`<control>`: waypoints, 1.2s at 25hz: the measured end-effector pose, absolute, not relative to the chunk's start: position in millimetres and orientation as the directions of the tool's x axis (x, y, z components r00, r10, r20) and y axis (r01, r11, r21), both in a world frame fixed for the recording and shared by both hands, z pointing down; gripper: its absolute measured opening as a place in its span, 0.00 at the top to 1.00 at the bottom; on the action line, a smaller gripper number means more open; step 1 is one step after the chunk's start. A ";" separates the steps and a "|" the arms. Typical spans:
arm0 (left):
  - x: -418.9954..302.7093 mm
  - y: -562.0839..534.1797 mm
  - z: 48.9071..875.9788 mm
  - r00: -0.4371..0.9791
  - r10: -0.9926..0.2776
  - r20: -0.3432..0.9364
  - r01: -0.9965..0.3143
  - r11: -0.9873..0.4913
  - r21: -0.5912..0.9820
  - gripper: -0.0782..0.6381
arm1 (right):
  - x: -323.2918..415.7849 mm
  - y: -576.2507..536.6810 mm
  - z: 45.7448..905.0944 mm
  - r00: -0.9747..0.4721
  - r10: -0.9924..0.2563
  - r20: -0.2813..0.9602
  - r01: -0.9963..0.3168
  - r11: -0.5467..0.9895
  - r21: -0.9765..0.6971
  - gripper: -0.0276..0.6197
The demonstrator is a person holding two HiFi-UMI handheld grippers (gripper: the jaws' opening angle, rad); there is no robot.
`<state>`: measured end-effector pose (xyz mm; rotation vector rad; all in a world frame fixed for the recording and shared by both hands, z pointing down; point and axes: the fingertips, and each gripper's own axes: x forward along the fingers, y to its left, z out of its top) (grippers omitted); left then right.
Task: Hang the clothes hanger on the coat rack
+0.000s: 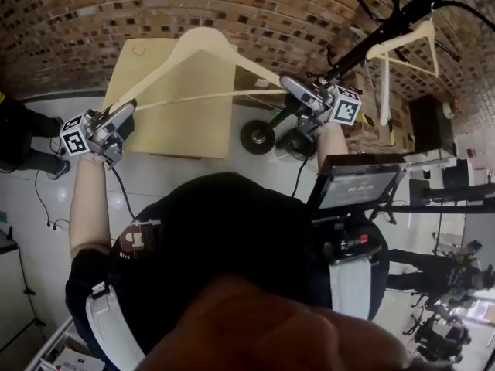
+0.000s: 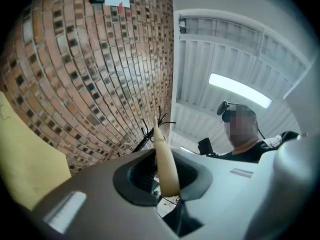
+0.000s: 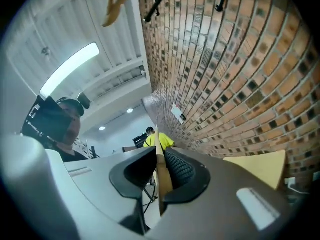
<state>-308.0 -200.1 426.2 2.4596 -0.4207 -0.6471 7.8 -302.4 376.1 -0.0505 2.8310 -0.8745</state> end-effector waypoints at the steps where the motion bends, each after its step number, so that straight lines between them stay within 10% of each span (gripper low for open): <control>1: -305.6 -206.8 419.5 0.838 -0.412 -0.358 -0.144 -0.799 0.583 0.82 | 12.9 -297.9 368.9 -0.981 -0.104 -0.161 0.001 0.835 -0.550 0.84; 30: -74.2 -318.2 200.5 0.874 -0.155 -0.460 0.001 -0.947 0.322 0.78 | 239.3 -210.9 196.1 -0.808 -0.478 -0.344 -0.380 0.870 -0.315 0.85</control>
